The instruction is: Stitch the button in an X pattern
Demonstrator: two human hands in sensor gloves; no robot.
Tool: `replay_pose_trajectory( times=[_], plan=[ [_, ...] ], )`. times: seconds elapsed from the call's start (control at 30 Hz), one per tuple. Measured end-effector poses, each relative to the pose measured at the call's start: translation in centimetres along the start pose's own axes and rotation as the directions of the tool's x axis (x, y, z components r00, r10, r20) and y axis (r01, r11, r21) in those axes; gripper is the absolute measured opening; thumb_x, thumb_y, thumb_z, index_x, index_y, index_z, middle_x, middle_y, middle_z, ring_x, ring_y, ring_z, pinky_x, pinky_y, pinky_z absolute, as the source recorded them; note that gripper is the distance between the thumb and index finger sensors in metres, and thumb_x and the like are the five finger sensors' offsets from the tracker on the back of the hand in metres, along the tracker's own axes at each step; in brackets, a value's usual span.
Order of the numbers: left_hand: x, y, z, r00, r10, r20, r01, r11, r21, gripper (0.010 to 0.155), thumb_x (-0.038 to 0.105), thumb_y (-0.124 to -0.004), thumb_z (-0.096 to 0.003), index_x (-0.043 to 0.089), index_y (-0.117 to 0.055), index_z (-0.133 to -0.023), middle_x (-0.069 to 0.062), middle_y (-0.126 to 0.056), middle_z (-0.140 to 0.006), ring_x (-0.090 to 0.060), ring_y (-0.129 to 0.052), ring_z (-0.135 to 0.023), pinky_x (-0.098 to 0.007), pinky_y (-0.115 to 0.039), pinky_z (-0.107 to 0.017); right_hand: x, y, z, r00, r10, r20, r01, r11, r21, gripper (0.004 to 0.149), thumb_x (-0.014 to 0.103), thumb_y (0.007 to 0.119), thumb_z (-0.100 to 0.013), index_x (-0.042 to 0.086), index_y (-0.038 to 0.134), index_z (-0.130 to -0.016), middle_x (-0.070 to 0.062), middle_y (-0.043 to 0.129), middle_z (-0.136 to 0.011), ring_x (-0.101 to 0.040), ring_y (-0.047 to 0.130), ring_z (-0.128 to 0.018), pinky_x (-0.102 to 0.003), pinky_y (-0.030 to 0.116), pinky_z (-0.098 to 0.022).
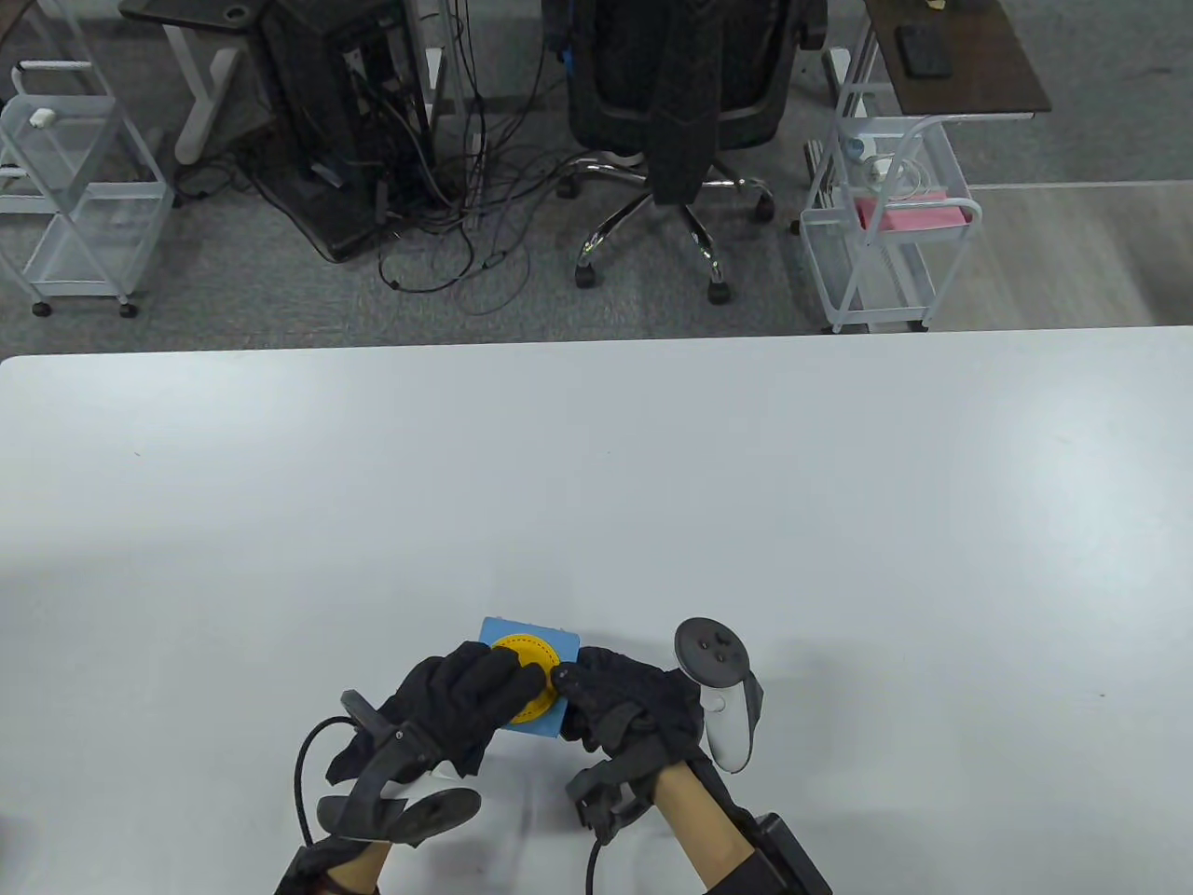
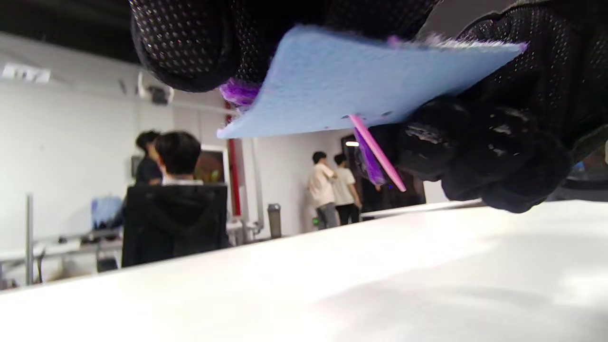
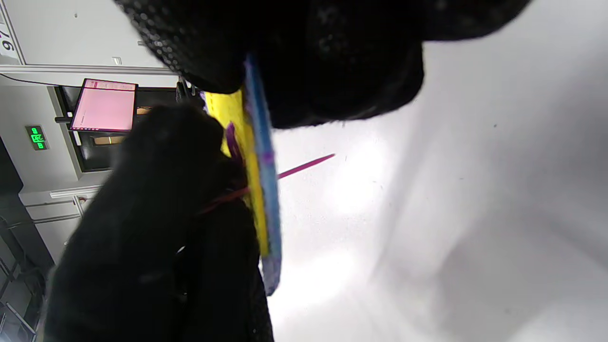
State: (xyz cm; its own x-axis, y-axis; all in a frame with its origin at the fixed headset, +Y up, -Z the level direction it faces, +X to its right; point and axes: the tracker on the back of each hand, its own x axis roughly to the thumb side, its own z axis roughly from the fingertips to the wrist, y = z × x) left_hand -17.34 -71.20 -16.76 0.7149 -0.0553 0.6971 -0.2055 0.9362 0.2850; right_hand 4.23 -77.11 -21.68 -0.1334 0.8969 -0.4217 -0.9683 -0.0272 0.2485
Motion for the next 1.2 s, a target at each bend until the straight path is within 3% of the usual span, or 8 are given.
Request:
replay_pose_trajectory(
  times=[0.1, 0.3, 0.67, 0.83, 0.93, 1.0, 1.13, 1.2],
  plan=[
    [-0.6, 0.1, -0.1, 0.992, 0.116, -0.058, -0.120, 0.990, -0.071, 0.045, 0.025, -0.071, -0.0577, 0.032, -0.067, -0.102, -0.002, -0.081, -0.099, -0.038, -0.077, -0.092, -0.050, -0.079, -0.059, -0.1, -0.2, -0.1, 1.000, -0.004, -0.010, 0.004, 1.000, -0.002, 0.043, 0.031, 0.078, -0.052, 0.008, 0.078, -0.088, -0.013, 0.093, -0.066, -0.026, 0.093, -0.043, -0.041, 0.078, -0.033],
    [-2.1, 0.3, 0.2, 0.926, 0.355, -0.130, -0.364, 0.930, -0.057, 0.049, 0.026, -0.070, -0.0588, 0.031, -0.060, -0.106, -0.003, -0.075, -0.107, -0.043, -0.058, -0.104, -0.064, -0.063, -0.069, -0.1, -0.4, -0.1, 1.000, -0.016, -0.014, 0.016, 1.000, 0.006, 0.043, 0.031, 0.078, -0.052, 0.008, 0.078, -0.088, -0.012, 0.093, -0.066, -0.025, 0.092, -0.043, -0.041, 0.078, -0.033],
    [-3.1, 0.7, 0.4, 0.857, 0.498, -0.132, -0.512, 0.851, -0.119, 0.068, 0.041, -0.076, -0.0575, 0.029, -0.040, -0.114, -0.013, -0.041, -0.122, -0.053, -0.029, -0.107, -0.076, -0.043, -0.070, 0.1, -0.6, 0.0, 1.000, -0.024, -0.008, 0.024, 1.000, 0.015, 0.043, 0.031, 0.077, -0.052, 0.008, 0.078, -0.088, -0.013, 0.093, -0.066, -0.025, 0.092, -0.043, -0.041, 0.078, -0.034],
    [-4.3, 1.1, 1.3, 0.798, 0.580, -0.165, -0.584, 0.811, 0.032, 0.067, 0.045, -0.070, -0.0600, 0.025, -0.040, -0.116, -0.021, -0.032, -0.122, -0.058, -0.021, -0.105, -0.079, -0.036, -0.068, 0.4, -0.6, -0.1, 1.000, -0.008, 0.023, 0.006, 0.998, 0.061, 0.043, 0.030, 0.077, -0.052, 0.008, 0.077, -0.088, -0.013, 0.092, -0.067, -0.026, 0.091, -0.044, -0.042, 0.077, -0.035],
    [-5.5, 1.2, 2.1, 0.733, 0.647, -0.209, -0.628, 0.762, 0.157, 0.063, 0.042, -0.067, -0.0616, 0.022, -0.043, -0.116, -0.026, -0.033, -0.121, -0.061, -0.028, -0.104, -0.079, -0.041, -0.068, 0.7, -0.4, -0.2, 0.999, 0.021, 0.041, -0.025, 0.992, 0.121, 0.042, 0.030, 0.077, -0.052, 0.008, 0.078, -0.088, -0.014, 0.091, -0.066, -0.027, 0.090, -0.044, -0.042, 0.076, -0.034],
    [-6.2, 1.0, 2.5, 0.700, 0.667, -0.255, -0.640, 0.744, 0.193, 0.062, 0.039, -0.067, -0.0621, 0.018, -0.045, -0.116, -0.030, -0.037, -0.120, -0.065, -0.039, -0.102, -0.075, -0.054, -0.067, 0.8, -0.2, -0.3, 0.998, 0.043, 0.044, -0.050, 0.985, 0.168, 0.042, 0.030, 0.076, -0.052, 0.008, 0.078, -0.087, -0.014, 0.091, -0.065, -0.027, 0.090, -0.044, -0.042, 0.076, -0.034],
    [-6.7, 0.1, 2.6, 0.663, 0.670, -0.335, -0.670, 0.730, 0.135, 0.064, 0.043, -0.065, -0.0626, 0.010, -0.050, -0.115, -0.037, -0.046, -0.115, -0.066, -0.069, -0.091, -0.061, -0.080, -0.058, 0.8, 0.4, -0.4, 0.996, 0.079, 0.038, -0.086, 0.960, 0.266, 0.042, 0.031, 0.076, -0.052, 0.008, 0.079, -0.087, -0.014, 0.091, -0.064, -0.026, 0.090, -0.043, -0.043, 0.076, -0.034],
    [-6.7, -0.6, 2.4, 0.623, 0.689, -0.369, -0.715, 0.694, 0.089, 0.064, 0.046, -0.065, -0.0625, 0.006, -0.056, -0.112, -0.039, -0.058, -0.110, -0.060, -0.086, -0.081, -0.052, -0.089, -0.050, 0.7, 0.7, -0.5, 0.995, 0.098, 0.031, -0.103, 0.945, 0.310, 0.042, 0.031, 0.075, -0.052, 0.008, 0.079, -0.087, -0.014, 0.091, -0.064, -0.026, 0.089, -0.043, -0.043, 0.076, -0.034]
  ],
)
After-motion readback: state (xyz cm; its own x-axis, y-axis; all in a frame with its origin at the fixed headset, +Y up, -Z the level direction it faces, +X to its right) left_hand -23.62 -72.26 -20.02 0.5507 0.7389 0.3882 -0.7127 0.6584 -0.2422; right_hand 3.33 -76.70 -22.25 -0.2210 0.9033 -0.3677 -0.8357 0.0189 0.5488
